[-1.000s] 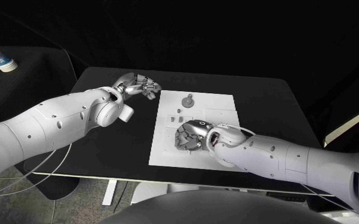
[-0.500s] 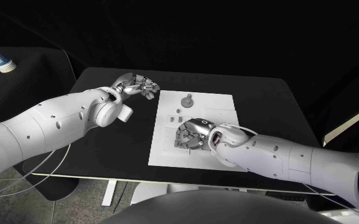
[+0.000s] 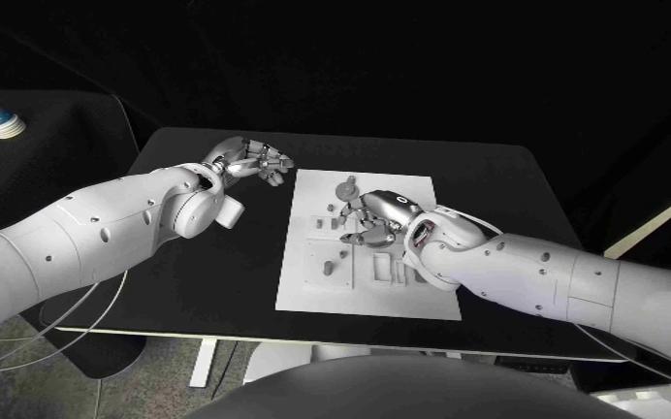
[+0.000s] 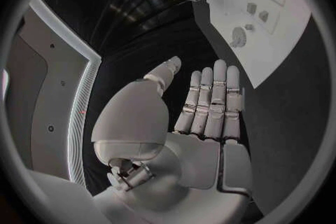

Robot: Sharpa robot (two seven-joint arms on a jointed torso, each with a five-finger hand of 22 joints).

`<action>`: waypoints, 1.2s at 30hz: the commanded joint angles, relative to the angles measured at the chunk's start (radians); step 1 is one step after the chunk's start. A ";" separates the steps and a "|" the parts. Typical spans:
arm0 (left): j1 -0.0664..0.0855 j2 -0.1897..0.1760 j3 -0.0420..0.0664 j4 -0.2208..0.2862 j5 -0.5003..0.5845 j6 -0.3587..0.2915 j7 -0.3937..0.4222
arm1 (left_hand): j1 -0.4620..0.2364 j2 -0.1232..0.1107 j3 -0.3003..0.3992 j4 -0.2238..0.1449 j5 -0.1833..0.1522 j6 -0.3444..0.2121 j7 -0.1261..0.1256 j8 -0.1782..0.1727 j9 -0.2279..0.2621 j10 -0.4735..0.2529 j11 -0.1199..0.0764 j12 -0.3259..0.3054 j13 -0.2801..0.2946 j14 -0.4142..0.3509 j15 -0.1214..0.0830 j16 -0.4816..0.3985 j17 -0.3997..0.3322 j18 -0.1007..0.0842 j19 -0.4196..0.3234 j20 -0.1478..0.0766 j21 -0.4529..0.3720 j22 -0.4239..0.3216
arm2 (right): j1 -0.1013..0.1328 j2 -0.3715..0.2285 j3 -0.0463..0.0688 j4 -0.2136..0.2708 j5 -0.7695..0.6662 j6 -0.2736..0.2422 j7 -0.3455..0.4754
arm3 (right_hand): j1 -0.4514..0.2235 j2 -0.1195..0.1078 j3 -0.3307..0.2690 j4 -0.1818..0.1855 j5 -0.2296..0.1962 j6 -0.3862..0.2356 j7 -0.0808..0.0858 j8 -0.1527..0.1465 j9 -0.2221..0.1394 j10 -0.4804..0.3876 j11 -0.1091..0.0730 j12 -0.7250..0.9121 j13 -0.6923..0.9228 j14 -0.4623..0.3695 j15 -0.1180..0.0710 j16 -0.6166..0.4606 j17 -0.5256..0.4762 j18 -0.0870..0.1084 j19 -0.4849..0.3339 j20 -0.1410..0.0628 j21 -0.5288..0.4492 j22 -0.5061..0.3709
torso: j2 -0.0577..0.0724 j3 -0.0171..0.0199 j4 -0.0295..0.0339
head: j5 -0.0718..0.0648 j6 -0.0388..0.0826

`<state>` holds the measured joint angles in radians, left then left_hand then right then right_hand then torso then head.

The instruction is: Assemble the parts on the task board

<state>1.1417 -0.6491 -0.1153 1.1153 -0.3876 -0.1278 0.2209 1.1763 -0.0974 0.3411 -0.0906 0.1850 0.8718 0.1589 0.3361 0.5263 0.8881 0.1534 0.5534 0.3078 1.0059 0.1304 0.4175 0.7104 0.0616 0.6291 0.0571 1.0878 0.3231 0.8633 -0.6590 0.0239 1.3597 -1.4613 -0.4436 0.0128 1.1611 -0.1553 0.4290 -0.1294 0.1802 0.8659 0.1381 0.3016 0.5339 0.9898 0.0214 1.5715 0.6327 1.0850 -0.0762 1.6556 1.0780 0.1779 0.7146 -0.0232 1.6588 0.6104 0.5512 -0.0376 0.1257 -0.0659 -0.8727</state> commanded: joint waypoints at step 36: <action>0.001 0.004 -0.005 0.004 -0.004 0.048 -0.007 | -0.026 0.011 -0.003 0.022 0.002 0.013 0.001 0.005 0.006 0.041 -0.003 -0.002 0.009 0.041 -0.005 -0.008 0.002 0.013 0.007 -0.003 0.004 0.007 | 0.152 -0.286 0.020 0.142 0.140 0.585 -0.515 | -0.342 0.000 -0.107 0.179 0.006 0.113 0.008 0.071 0.023 0.091 -0.023 0.009 0.001 0.068 -0.017 0.054 -0.032 0.030 0.045 0.002 0.141 0.024 | -0.002 -0.0043 0.0032 | -0.082 0.000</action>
<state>1.1416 -0.6475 -0.1210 1.1166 -0.3897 -0.0961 0.2099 1.1610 -0.0888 0.3375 -0.0745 0.1850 0.8807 0.1605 0.3361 0.5310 0.9203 0.1499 0.5535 0.3161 1.0365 0.1251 0.4136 0.7116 0.0615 0.6291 0.0571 1.0878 0.3294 1.0145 -0.9446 0.0436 1.5026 -1.2668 0.0209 -0.3895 0.8279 -0.1537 0.3219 0.0415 0.1859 0.9544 0.1255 0.3682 0.5558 1.0754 -0.0024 1.5770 0.6328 1.1475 -0.0940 1.6555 1.0465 0.2000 0.7544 -0.0198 1.6591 0.6335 0.5480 -0.0407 0.1259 -0.1445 -0.8727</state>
